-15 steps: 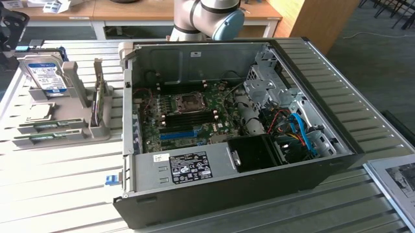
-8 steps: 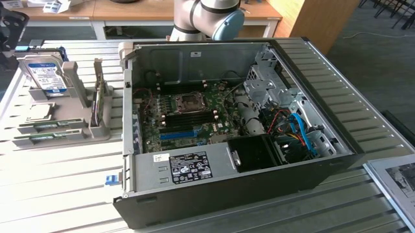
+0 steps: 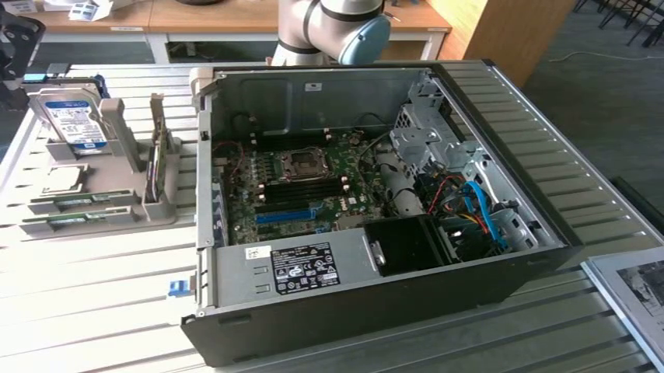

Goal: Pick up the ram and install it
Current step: 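Reach for the ram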

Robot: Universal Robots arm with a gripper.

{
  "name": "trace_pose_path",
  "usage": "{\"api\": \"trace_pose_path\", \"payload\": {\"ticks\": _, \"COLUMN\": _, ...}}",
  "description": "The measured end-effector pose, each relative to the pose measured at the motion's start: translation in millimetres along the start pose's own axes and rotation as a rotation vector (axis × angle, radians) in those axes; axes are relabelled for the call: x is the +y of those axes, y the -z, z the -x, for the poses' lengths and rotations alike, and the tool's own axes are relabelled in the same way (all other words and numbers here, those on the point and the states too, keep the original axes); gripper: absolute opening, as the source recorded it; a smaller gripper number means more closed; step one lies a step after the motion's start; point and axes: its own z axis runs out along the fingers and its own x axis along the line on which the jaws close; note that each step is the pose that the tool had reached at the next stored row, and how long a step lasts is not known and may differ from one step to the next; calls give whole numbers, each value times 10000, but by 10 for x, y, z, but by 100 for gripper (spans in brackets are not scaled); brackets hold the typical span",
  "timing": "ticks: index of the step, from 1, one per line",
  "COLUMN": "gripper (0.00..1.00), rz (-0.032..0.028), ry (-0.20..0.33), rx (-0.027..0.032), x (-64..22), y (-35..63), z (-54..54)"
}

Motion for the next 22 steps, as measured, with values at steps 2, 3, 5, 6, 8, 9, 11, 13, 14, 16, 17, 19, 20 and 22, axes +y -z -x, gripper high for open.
{"api": "trace_pose_path", "payload": {"ticks": 2, "gripper": 10, "rz": -1, "ry": 0, "rx": 1, "x": 0, "y": 1, "z": 0}}
{"api": "trace_pose_path", "payload": {"ticks": 3, "gripper": 10, "rz": 0, "ry": 0, "rx": 1, "x": 0, "y": 1, "z": 0}}
{"api": "trace_pose_path", "payload": {"ticks": 5, "gripper": 10, "rz": 1, "ry": -1, "rx": -1, "x": 6, "y": -2, "z": -2}}
{"api": "trace_pose_path", "payload": {"ticks": 6, "gripper": 10, "rz": -1, "ry": -2, "rx": 1, "x": 13, "y": -2, "z": -5}}
{"api": "trace_pose_path", "payload": {"ticks": 8, "gripper": 10, "rz": 0, "ry": -2, "rx": 1, "x": 29, "y": -6, "z": -11}}
{"api": "trace_pose_path", "payload": {"ticks": 9, "gripper": 10, "rz": -1, "ry": -2, "rx": 0, "x": 38, "y": -8, "z": -13}}
{"api": "trace_pose_path", "payload": {"ticks": 11, "gripper": 10, "rz": -1, "ry": -2, "rx": 1, "x": 60, "y": -12, "z": -18}}
{"api": "trace_pose_path", "payload": {"ticks": 13, "gripper": 10, "rz": 0, "ry": -2, "rx": 0, "x": 75, "y": -15, "z": -22}}
{"api": "trace_pose_path", "payload": {"ticks": 14, "gripper": 10, "rz": 0, "ry": -2, "rx": 1, "x": 84, "y": -17, "z": -24}}
{"api": "trace_pose_path", "payload": {"ticks": 16, "gripper": 10, "rz": 0, "ry": -2, "rx": 0, "x": 99, "y": -20, "z": -27}}
{"api": "trace_pose_path", "payload": {"ticks": 17, "gripper": 10, "rz": 0, "ry": -2, "rx": -1, "x": 106, "y": -22, "z": -28}}
{"api": "trace_pose_path", "payload": {"ticks": 19, "gripper": 10, "rz": 0, "ry": -2, "rx": 0, "x": 119, "y": -24, "z": -31}}
{"api": "trace_pose_path", "payload": {"ticks": 20, "gripper": 10, "rz": 0, "ry": -2, "rx": 0, "x": 120, "y": -24, "z": -31}}
{"api": "trace_pose_path", "payload": {"ticks": 22, "gripper": 10, "rz": 0, "ry": -1, "rx": 1, "x": 120, "y": -24, "z": -31}}
